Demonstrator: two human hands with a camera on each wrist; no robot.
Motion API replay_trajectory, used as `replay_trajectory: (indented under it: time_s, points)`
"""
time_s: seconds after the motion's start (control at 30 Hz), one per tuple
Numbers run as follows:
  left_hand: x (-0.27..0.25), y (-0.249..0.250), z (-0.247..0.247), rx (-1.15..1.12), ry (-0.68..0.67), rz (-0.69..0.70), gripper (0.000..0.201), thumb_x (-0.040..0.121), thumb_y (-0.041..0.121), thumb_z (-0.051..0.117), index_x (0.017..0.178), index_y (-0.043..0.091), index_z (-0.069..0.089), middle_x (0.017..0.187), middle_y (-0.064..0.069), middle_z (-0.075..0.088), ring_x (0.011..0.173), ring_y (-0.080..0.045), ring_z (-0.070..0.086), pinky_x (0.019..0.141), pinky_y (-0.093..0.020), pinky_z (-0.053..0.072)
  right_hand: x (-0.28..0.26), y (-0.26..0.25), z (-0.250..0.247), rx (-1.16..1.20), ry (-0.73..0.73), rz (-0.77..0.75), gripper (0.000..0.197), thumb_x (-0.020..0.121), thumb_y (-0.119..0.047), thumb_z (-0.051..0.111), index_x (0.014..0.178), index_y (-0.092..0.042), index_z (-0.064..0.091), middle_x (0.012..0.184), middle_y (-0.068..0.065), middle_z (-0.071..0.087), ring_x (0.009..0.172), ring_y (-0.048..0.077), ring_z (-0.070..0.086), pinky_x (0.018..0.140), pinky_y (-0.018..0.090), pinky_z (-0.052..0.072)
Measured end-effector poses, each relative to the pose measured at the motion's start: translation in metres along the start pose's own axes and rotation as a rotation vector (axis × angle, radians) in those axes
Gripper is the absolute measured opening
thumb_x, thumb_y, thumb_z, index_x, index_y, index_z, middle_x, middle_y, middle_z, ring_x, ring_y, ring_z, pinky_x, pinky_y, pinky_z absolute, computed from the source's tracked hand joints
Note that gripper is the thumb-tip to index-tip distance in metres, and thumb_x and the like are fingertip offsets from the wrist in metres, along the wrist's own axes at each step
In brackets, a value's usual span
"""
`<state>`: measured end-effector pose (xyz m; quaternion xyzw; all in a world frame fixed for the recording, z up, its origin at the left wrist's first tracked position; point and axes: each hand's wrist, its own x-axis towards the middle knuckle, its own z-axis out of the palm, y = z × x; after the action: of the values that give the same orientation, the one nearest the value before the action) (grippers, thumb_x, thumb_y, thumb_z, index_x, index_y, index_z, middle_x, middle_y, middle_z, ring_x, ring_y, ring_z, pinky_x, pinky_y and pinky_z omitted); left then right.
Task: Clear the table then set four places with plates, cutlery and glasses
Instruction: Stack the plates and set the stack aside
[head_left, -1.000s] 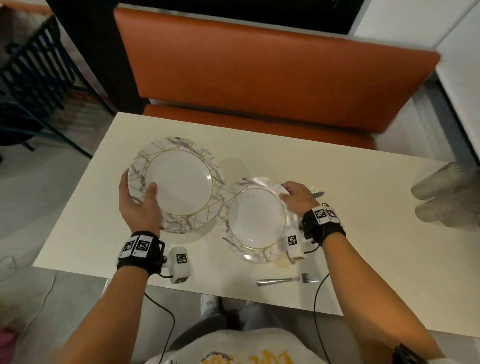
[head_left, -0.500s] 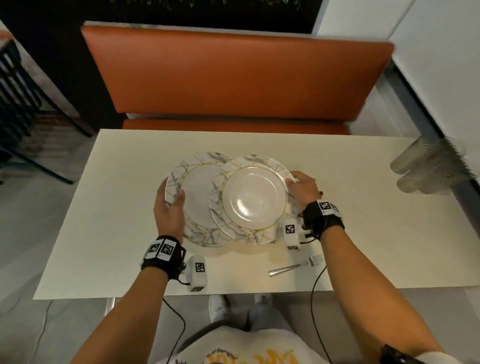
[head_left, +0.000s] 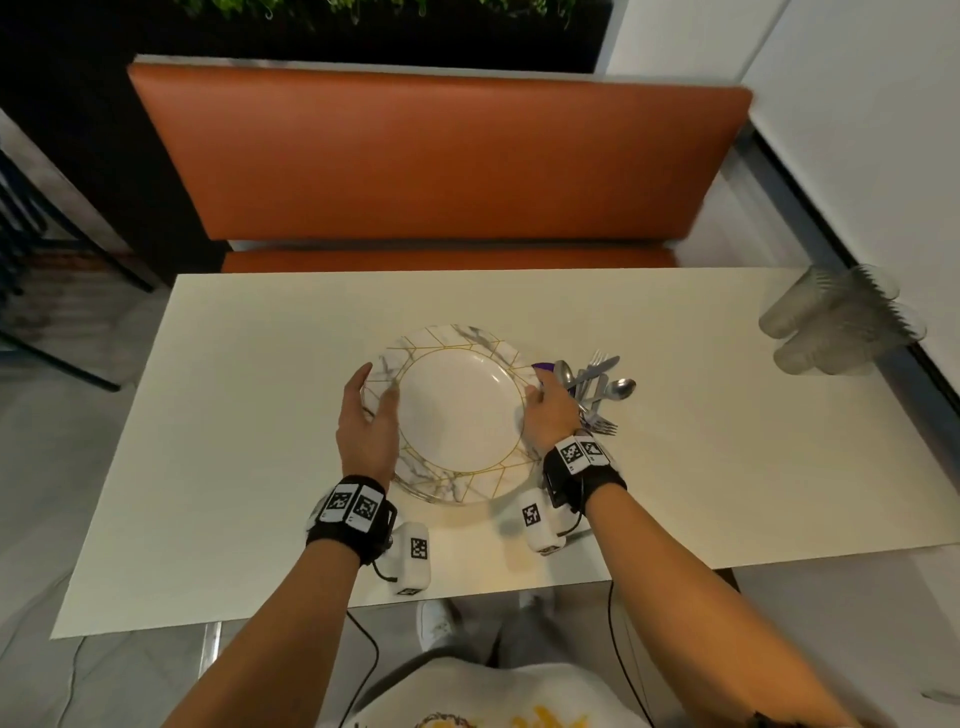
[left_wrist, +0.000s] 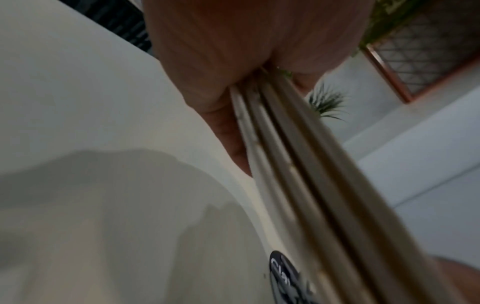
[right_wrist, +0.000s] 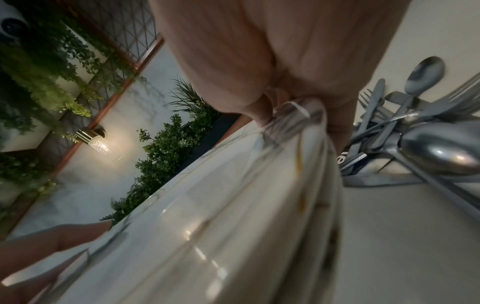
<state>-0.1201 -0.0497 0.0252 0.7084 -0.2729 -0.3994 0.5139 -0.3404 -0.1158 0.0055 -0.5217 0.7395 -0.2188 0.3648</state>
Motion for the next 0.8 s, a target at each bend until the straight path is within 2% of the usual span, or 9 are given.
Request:
replay_trajectory:
  time_s: [0.07, 0.1, 0.23, 0.3, 0.4, 0.47, 0.63, 0.7, 0.8]
  points:
    - [-0.001, 0.0, 0.007, 0.111, -0.021, 0.045, 0.054, 0.098, 0.031, 0.065, 0.149, 0.035, 0.048, 0.124, 0.013, 0.061, 0.108, -0.011, 0.059, 0.096, -0.027, 0.045, 0.003, 0.002, -0.004, -0.013, 0.02, -0.008, 0.042, 0.106, -0.022, 0.037, 0.147, -0.018, 0.044, 0.126, 0.017, 0.064, 0.118, 0.035, 0.06, 0.101, 0.038, 0.046]
    - [-0.001, -0.001, 0.011, 0.163, -0.041, 0.056, 0.057, 0.098, 0.027, 0.066, 0.152, 0.031, 0.045, 0.122, 0.009, 0.063, 0.105, -0.013, 0.061, 0.095, -0.028, 0.047, 0.005, 0.003, -0.008, -0.013, 0.031, -0.002, 0.042, 0.106, -0.022, 0.037, 0.148, -0.017, 0.043, 0.126, 0.018, 0.064, 0.117, 0.035, 0.06, 0.1, 0.038, 0.046]
    - [0.0, -0.001, 0.037, 0.341, -0.14, 0.078, 0.062, 0.1, 0.023, 0.063, 0.156, 0.019, 0.036, 0.143, -0.012, 0.059, 0.127, -0.032, 0.058, 0.107, -0.043, 0.048, 0.007, 0.012, -0.034, 0.054, 0.011, 0.012, 0.05, 0.102, -0.027, 0.048, 0.15, -0.018, 0.04, 0.142, 0.015, 0.055, 0.125, 0.033, 0.057, 0.102, 0.035, 0.046]
    - [-0.003, 0.001, 0.056, 0.428, -0.196, 0.086, 0.063, 0.102, 0.022, 0.06, 0.157, 0.013, 0.032, 0.145, -0.018, 0.053, 0.128, -0.037, 0.055, 0.106, -0.044, 0.046, 0.008, 0.025, -0.051, 0.08, 0.011, -0.013, 0.054, 0.094, -0.023, 0.062, 0.145, -0.016, 0.045, 0.137, 0.008, 0.058, 0.124, 0.028, 0.057, 0.097, 0.028, 0.045]
    - [-0.01, 0.003, 0.094, 0.533, -0.258, 0.092, 0.063, 0.102, 0.019, 0.06, 0.157, 0.007, 0.031, 0.144, -0.022, 0.041, 0.12, -0.041, 0.057, 0.101, -0.042, 0.046, 0.016, 0.05, -0.082, 0.06, 0.04, 0.013, 0.06, 0.086, -0.021, 0.071, 0.142, -0.015, 0.049, 0.132, 0.007, 0.061, 0.119, 0.022, 0.058, 0.093, 0.024, 0.043]
    - [-0.016, 0.004, 0.125, 0.585, -0.299, 0.094, 0.062, 0.101, 0.017, 0.06, 0.156, 0.005, 0.033, 0.142, -0.023, 0.04, 0.118, -0.042, 0.058, 0.099, -0.042, 0.046, 0.023, 0.072, -0.104, 0.05, 0.061, 0.044, 0.055, 0.085, -0.022, 0.072, 0.137, -0.015, 0.053, 0.127, 0.006, 0.064, 0.115, 0.022, 0.06, 0.091, 0.024, 0.043]
    - [-0.038, 0.005, 0.22, 0.711, -0.441, 0.109, 0.065, 0.1, 0.02, 0.063, 0.156, 0.007, 0.034, 0.146, -0.023, 0.042, 0.126, -0.042, 0.054, 0.103, -0.043, 0.045, 0.042, 0.146, -0.166, 0.058, 0.136, 0.156, 0.063, 0.083, -0.028, 0.076, 0.139, -0.012, 0.051, 0.13, 0.009, 0.062, 0.119, 0.029, 0.059, 0.101, 0.035, 0.047]
    - [-0.051, 0.003, 0.263, 0.783, -0.493, 0.121, 0.067, 0.099, 0.023, 0.062, 0.158, 0.01, 0.032, 0.153, -0.023, 0.038, 0.133, -0.041, 0.051, 0.106, -0.047, 0.044, 0.051, 0.179, -0.195, 0.055, 0.155, 0.194, 0.064, 0.083, -0.029, 0.077, 0.139, -0.012, 0.051, 0.13, 0.011, 0.061, 0.12, 0.031, 0.058, 0.102, 0.035, 0.046]
    - [-0.074, 0.0, 0.326, 0.905, -0.571, 0.149, 0.063, 0.099, 0.027, 0.062, 0.154, 0.009, 0.036, 0.155, -0.022, 0.04, 0.133, -0.041, 0.052, 0.107, -0.052, 0.046, 0.062, 0.226, -0.237, 0.056, 0.191, 0.25, 0.063, 0.084, -0.026, 0.076, 0.139, -0.011, 0.05, 0.13, 0.013, 0.06, 0.12, 0.031, 0.057, 0.1, 0.033, 0.045]
